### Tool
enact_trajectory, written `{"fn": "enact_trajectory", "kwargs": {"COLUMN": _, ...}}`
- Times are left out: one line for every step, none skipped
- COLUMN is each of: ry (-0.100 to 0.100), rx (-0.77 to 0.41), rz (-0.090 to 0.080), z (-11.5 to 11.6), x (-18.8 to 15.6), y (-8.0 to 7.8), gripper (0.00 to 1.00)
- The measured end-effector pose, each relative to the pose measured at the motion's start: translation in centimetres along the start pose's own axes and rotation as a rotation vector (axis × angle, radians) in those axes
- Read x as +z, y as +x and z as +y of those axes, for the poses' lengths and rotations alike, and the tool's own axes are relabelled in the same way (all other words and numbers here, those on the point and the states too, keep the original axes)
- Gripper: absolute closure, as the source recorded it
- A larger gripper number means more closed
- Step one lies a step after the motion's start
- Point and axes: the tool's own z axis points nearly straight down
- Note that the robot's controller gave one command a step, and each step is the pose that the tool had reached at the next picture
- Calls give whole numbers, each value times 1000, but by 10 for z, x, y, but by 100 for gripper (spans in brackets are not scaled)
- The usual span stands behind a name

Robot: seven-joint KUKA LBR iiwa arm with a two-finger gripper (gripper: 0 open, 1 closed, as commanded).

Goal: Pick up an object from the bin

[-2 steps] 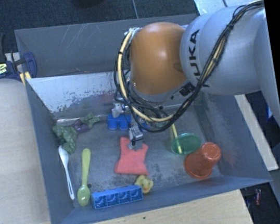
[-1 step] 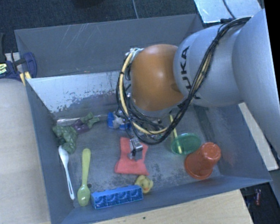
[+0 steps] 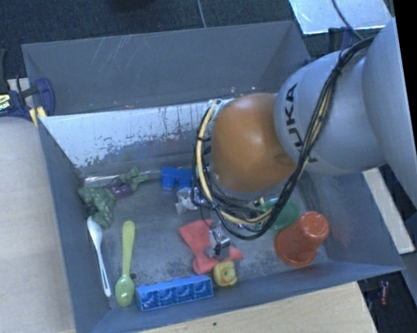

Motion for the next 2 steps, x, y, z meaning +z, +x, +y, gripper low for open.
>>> {"fn": "enact_trajectory", "kwargs": {"ry": -2, "rx": 251, "rz": -5, "z": -42, "x": 8, "y": 9, "gripper": 100}}
{"fn": "enact_trajectory", "kwargs": {"ry": -2, "rx": 252, "rz": -5, "z": -42, "x": 8, "y": 9, "gripper": 100}}
